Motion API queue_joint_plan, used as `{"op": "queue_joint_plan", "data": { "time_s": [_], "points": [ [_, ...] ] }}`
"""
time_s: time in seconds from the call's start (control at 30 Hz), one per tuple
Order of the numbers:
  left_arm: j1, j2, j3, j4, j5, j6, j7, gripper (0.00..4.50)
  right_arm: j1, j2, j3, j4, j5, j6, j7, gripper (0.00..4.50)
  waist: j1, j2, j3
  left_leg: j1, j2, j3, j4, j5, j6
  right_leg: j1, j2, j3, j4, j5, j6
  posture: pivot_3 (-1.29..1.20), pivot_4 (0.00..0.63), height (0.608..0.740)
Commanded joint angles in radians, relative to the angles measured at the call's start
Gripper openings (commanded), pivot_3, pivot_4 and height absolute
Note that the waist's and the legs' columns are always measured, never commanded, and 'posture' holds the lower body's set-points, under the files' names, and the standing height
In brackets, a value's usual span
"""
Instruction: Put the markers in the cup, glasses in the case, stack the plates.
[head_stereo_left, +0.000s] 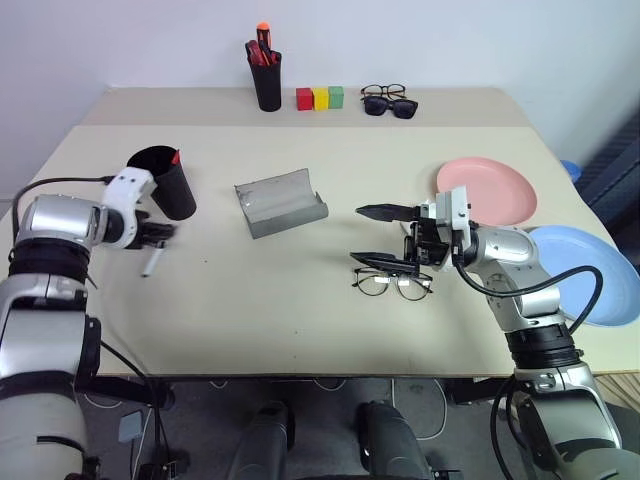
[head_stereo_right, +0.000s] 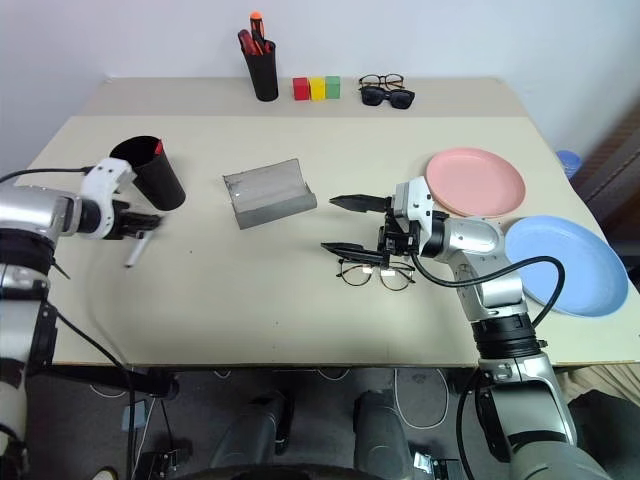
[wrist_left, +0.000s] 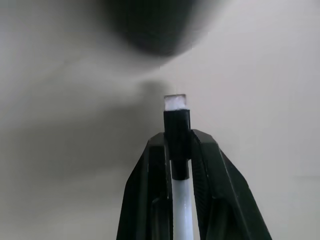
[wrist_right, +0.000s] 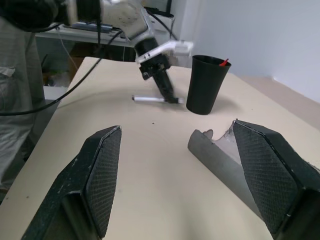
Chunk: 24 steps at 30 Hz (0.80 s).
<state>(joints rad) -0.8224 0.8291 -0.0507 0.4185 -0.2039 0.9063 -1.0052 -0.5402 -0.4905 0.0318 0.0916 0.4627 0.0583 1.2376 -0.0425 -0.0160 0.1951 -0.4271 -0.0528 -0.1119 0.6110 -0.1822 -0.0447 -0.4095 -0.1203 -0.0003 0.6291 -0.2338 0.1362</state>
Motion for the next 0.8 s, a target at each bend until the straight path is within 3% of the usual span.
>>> {"op": "queue_joint_plan", "data": {
  "time_s": [0.03,0.13,0.3,0.47,0.57,0.8],
  "points": [
    [0.070,-0.011,0.115,-0.401,-0.153,0.071,-0.009,0.05,-0.026,-0.003,-0.021,0.009,-0.004,-0.020,-0.008,3.60,0.001,0.000,0.000,0.000,0.000,0.000,0.000,0.000,0.000,0.000,0.000,0.000,0.000,0.000,0.000,0.00,0.150,0.740],
    [0.104,-0.077,0.137,-0.509,-0.126,-0.065,0.100,0.05,-0.048,0.009,-0.021,0.049,-0.020,-0.045,-0.014,3.60,0.001,0.001,0.000,0.001,0.000,0.000,0.000,0.000,0.000,0.000,0.000,0.000,0.001,0.000,0.000,0.00,0.150,0.740],
    [0.060,-0.304,0.282,-0.356,0.045,-0.614,0.579,0.05,-0.096,0.038,-0.023,0.122,-0.040,-0.079,-0.042,3.60,-0.001,0.001,0.000,0.005,0.000,0.000,0.000,0.001,-0.001,0.003,0.000,0.000,0.001,0.001,-0.002,0.00,0.150,0.740],
    [0.016,-0.324,0.286,-0.140,0.191,-0.975,0.814,0.05,-0.114,0.056,-0.022,0.156,-0.051,-0.101,-0.051,3.60,0.003,0.001,0.000,0.004,0.000,0.000,0.000,0.001,-0.001,0.002,0.001,0.001,0.001,0.001,-0.002,0.00,0.150,0.740],
    [-0.032,-0.329,0.298,-0.036,0.240,-1.050,0.949,0.05,-0.118,0.060,-0.022,0.168,-0.054,-0.109,-0.054,3.60,0.012,0.001,0.000,0.003,-0.001,0.000,0.000,0.001,-0.001,0.002,0.001,0.000,0.001,0.002,-0.001,0.00,0.150,0.740],
    [-0.046,-0.308,0.306,0.087,0.280,-1.105,1.096,0.05,-0.123,0.066,-0.024,0.180,-0.056,-0.115,-0.054,3.60,0.026,0.000,0.000,0.003,-0.001,0.000,0.001,0.001,-0.001,0.002,0.001,0.000,0.001,0.002,0.000,0.00,0.150,0.740]
  ]
}}
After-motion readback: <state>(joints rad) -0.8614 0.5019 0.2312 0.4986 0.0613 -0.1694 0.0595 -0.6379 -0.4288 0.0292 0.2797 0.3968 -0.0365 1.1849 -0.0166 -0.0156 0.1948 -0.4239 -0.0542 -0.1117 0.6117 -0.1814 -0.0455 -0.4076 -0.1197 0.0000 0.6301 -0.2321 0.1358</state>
